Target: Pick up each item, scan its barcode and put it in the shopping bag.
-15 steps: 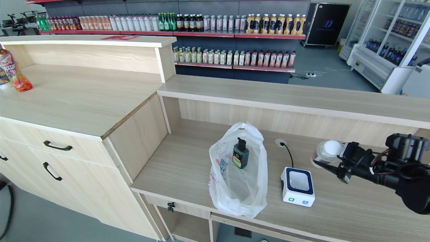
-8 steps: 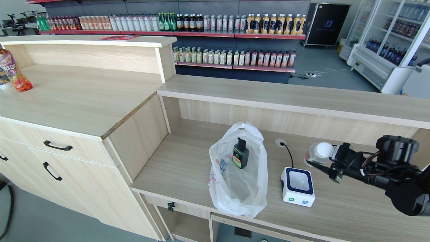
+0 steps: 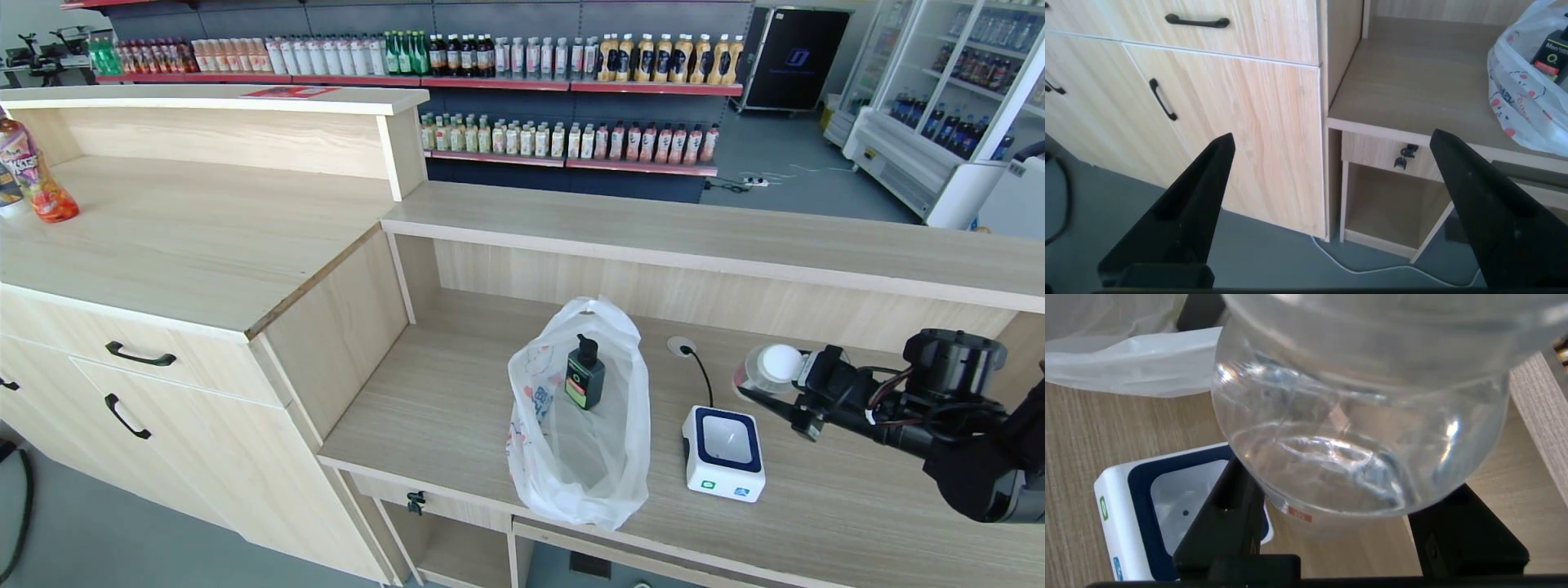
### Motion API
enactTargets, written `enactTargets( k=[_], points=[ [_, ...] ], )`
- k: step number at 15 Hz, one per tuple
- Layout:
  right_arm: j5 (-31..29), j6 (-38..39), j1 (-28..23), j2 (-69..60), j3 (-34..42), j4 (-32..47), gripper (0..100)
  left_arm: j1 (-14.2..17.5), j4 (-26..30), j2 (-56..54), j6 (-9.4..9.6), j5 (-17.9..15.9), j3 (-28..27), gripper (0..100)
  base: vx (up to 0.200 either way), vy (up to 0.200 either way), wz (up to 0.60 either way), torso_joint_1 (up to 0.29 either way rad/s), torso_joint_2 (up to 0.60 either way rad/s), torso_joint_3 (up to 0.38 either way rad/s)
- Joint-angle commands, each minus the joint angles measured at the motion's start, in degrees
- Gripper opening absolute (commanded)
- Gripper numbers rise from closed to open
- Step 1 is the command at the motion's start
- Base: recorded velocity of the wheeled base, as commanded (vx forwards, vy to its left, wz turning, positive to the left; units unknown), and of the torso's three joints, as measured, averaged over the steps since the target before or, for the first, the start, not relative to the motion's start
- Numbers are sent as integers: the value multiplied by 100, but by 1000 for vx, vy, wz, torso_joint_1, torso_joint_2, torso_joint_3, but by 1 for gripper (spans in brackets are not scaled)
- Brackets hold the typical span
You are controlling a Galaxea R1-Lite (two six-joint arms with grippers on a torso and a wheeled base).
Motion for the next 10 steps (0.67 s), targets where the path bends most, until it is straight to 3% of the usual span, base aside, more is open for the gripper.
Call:
enactTargets(
  k=[1, 10],
  points=[
    [0, 4, 0, 51, 3, -30, 0, 2, 0, -2, -1, 2, 0, 100, 0, 0, 0, 0, 0, 0],
    [0, 101, 53, 95, 21, -39, 0, 2, 0, -2, -1, 2, 0, 100, 0, 0, 0, 0, 0, 0]
  ],
)
